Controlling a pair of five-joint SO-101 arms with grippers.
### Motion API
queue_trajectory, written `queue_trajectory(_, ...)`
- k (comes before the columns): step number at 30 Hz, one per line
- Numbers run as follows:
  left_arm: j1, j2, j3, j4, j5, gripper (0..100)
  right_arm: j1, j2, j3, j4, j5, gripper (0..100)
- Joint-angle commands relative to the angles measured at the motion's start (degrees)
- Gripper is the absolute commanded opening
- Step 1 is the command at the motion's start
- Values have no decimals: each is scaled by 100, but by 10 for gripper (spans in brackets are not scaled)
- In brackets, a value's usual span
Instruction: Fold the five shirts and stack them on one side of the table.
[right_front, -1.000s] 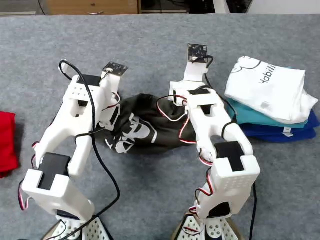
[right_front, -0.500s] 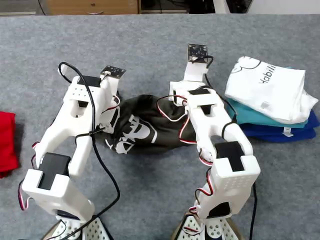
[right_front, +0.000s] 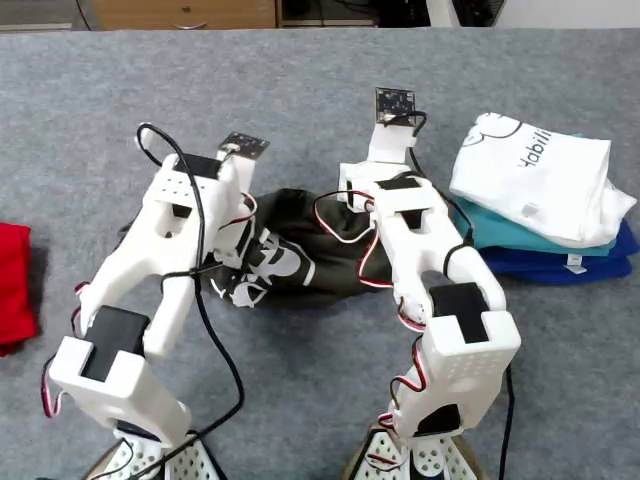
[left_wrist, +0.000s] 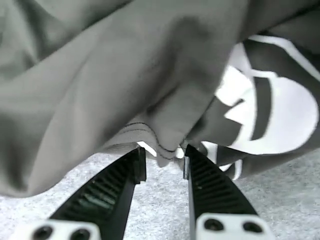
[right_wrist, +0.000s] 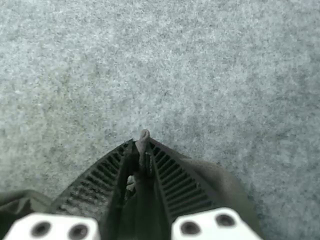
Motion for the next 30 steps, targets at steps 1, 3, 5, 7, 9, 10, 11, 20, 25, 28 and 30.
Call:
queue_trajectory(1, -202, -40, -26, -35, -202, 136, 84, -31, -321, -114, -9, 2)
queue_trajectory(3, -299, -40, -18, -18, -308, 136, 84, -31, -321, -114, -9, 2)
queue_trajectory(5, -343, -40, 62, -44, -316, 136, 84, -31, -321, -114, -9, 2)
queue_trajectory(7, -308, -31, 176, -79, -316, 136, 84, -31, -321, -114, -9, 2)
queue_trajectory(9, -211, -40, 413, -290, -299, 136, 84, -31, -321, -114, -9, 2)
queue_trajectory(10, -158, -40, 501, -352, -290, 136, 84, -31, -321, -114, -9, 2)
queue_trajectory(11, -97, -48, 589, -378, -281, 136, 84, -31, -321, -114, -9, 2)
queue_trajectory(20, 246, -84, 448, -352, 53, 136, 84, -4, -321, -114, -9, 2)
queue_trajectory(25, 510, -48, 589, -404, 193, 136, 92, 119, -462, -70, -9, 2)
queue_trajectory(28, 589, -48, 686, -448, 202, 136, 92, 119, -462, -70, -9, 2)
queue_trajectory(30, 545, -48, 756, -624, 202, 135, 92, 119, -462, -70, -9, 2)
